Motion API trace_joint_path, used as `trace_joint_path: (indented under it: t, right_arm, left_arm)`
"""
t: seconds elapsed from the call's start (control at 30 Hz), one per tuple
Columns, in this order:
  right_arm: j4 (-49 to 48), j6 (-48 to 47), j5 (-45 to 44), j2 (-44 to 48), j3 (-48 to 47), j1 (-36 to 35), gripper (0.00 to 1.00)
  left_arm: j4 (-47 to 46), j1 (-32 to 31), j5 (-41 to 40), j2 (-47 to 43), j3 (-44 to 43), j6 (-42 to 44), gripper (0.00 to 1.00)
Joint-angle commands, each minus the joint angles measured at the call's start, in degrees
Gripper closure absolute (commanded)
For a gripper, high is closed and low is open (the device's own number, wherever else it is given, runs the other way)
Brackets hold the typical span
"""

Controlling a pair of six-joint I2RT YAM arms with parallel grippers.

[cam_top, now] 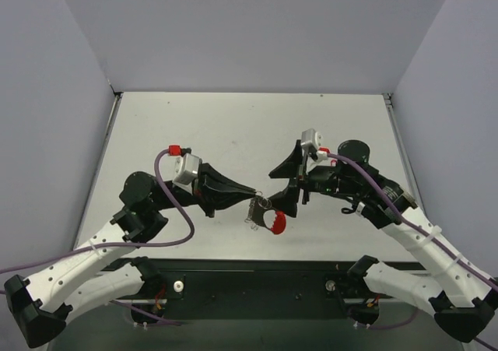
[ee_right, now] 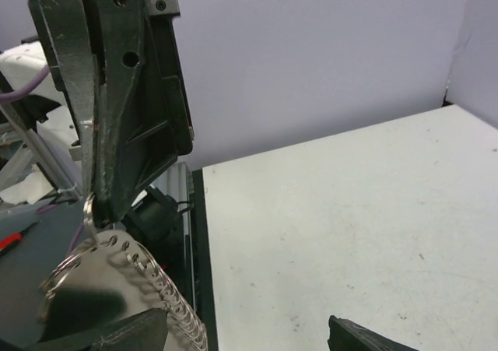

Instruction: Put the keys on the keyring

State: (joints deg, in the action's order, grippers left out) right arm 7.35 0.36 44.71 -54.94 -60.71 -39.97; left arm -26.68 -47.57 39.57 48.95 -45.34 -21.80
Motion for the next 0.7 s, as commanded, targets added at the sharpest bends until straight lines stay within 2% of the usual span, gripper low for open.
trace_joint_path:
  t: [0.0,0.33,0.47,0.67]
  right_arm:
    - [-6.8,2.3,-0.4,6.2,1.2,1.0,0.16]
    - [-14.8,6.4,2.8,6.6,1.5,1.2,0.24]
    - [-18.4,8.8,3.8,5.7,2.0,1.1,0.34]
    - [-23.6,11.9,5.8,4.2,3.0,1.1,0.42]
  left_arm:
    - [-1.0,-0.1,-4.9,-3.8,-0.4,2.3,1.00]
    - [-2.5,-0.2,-2.6,-1.4,-1.0,1.5,1.00]
    - [-2.7,-0.2,-2.3,-1.2,-1.2,1.4,1.00]
    - [-3.6,-0.2,-1.4,-0.3,-1.2,0.5,1.00]
